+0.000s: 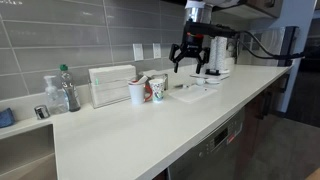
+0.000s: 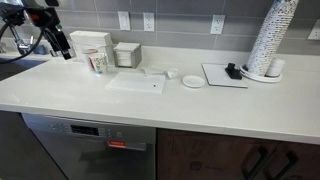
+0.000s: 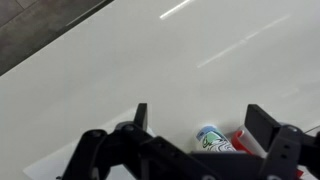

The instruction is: Move the folded white paper to the edge, pick it up and unfold it

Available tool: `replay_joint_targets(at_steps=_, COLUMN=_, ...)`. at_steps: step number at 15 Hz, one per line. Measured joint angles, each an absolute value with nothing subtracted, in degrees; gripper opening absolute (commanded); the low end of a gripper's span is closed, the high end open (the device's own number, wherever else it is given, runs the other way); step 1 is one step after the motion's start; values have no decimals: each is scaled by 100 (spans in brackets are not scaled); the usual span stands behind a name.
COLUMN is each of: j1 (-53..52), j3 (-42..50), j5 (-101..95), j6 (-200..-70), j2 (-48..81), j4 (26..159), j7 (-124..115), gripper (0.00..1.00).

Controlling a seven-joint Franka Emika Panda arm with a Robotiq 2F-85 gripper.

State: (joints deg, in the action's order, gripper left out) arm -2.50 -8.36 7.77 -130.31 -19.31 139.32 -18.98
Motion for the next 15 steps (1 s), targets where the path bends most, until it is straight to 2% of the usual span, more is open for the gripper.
replay_joint_targets(at_steps=8, j1=-131, j3=-776, j5=579, j6=-13176, j2=-1928, j4=13931, j7=-1898, gripper=100)
replay_joint_targets(at_steps=15, j1=274, j3=-276, j5=-169, j6=-13311, j2=-1685, j4=13749, j7=-1165, gripper=100)
